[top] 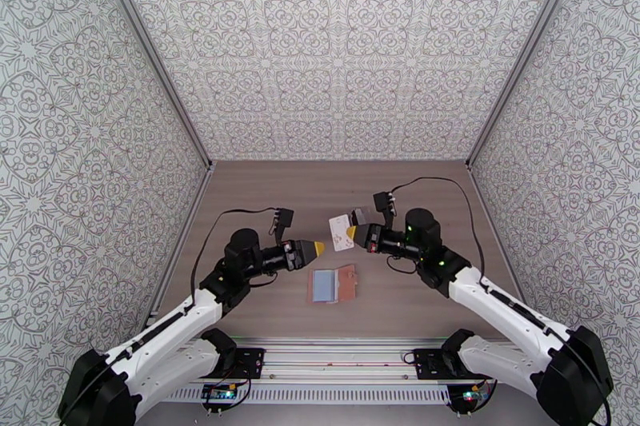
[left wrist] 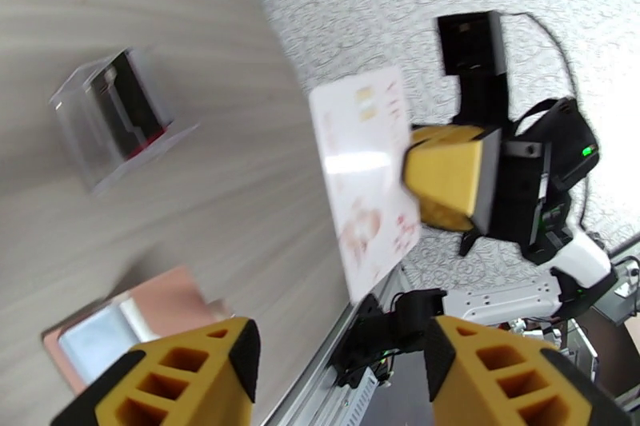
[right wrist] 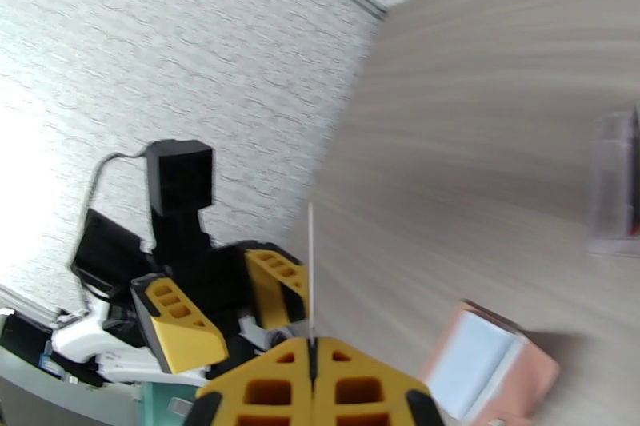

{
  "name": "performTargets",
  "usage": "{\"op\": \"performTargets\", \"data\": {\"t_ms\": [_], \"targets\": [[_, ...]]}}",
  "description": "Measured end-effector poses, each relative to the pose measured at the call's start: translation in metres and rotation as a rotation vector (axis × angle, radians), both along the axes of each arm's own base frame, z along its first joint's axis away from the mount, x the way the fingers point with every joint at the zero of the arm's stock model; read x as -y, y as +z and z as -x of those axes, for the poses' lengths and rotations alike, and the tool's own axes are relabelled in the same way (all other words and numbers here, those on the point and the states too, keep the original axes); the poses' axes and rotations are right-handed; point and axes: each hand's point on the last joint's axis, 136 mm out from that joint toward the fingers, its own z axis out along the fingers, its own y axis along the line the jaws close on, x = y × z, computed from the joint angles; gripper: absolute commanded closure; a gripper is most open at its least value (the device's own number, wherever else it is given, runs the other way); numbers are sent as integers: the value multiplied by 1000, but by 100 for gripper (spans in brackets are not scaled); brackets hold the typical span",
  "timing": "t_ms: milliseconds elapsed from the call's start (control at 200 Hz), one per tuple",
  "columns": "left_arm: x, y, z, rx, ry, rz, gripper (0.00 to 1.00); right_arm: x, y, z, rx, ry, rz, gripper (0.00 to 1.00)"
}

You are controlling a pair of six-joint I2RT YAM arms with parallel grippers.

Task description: Put the credit cards into the card holder

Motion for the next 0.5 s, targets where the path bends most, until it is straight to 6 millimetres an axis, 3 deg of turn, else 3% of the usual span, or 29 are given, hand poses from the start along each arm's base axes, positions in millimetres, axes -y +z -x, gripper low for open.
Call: {"op": "performTargets", "data": {"t_ms": [340,500], "targets": [[16,10,-1,10,-38,51,62,-6,12,11,-6,46,-149,100],[20,16,-4,17,-42,67,70,-9,6,14,-16,60,-163,100]]}}
